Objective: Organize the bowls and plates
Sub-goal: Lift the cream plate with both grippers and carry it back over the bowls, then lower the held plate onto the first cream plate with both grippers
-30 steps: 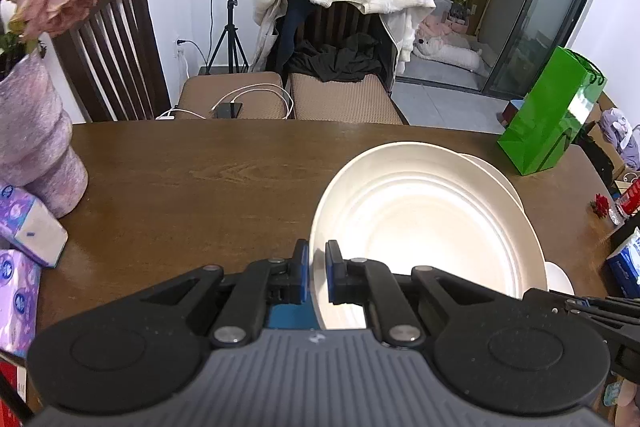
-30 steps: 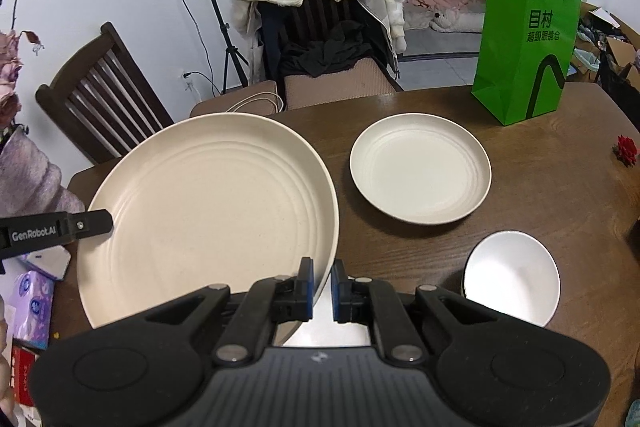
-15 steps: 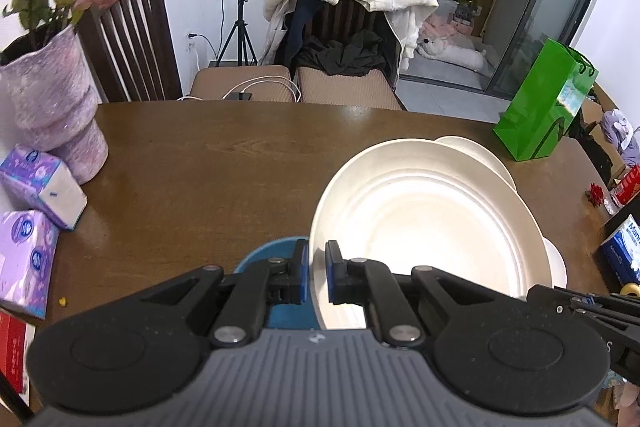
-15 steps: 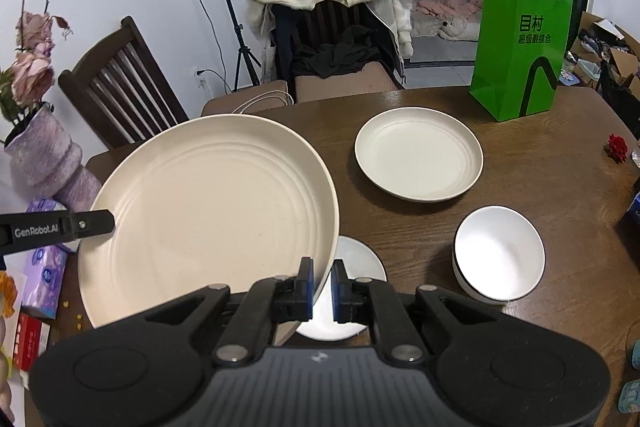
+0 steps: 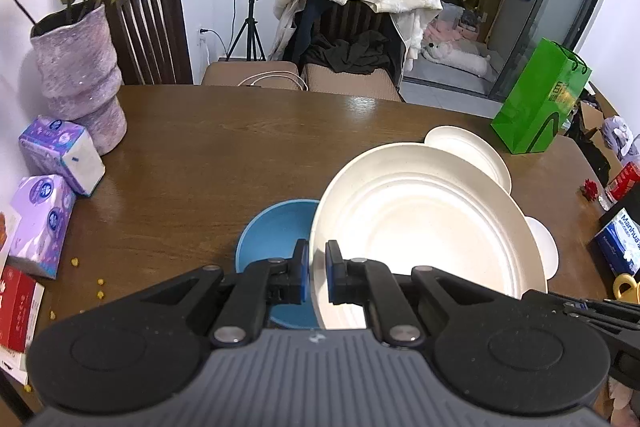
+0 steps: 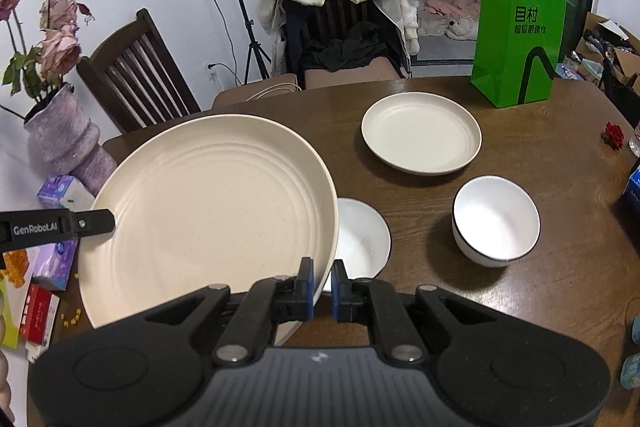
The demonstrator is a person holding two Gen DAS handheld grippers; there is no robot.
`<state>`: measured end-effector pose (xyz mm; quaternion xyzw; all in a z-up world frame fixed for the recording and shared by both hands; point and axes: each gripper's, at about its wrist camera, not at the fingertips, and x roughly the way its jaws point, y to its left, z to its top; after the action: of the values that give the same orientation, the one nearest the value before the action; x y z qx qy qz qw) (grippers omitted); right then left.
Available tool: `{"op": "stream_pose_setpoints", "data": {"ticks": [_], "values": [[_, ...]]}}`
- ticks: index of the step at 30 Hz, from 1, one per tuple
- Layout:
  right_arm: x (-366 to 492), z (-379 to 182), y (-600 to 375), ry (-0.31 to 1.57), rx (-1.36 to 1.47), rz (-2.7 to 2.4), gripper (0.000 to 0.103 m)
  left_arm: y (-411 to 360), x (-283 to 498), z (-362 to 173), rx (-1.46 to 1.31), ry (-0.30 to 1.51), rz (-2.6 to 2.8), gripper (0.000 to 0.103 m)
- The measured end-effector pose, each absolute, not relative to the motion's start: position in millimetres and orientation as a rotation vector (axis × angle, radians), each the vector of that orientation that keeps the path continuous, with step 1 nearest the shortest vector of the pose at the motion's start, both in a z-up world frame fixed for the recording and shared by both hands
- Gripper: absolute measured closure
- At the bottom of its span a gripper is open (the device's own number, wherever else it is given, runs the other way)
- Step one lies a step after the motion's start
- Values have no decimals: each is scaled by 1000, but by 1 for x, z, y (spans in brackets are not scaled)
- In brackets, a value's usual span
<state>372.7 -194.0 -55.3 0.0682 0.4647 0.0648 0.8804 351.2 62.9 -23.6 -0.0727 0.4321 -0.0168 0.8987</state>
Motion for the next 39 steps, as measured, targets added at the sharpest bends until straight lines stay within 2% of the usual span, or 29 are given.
{"op": "stream_pose_setpoints", "data": {"ticks": [39], "values": [[268,-59,-211,982,127,175,94,51,242,-30,-228,915,13,94]]}}
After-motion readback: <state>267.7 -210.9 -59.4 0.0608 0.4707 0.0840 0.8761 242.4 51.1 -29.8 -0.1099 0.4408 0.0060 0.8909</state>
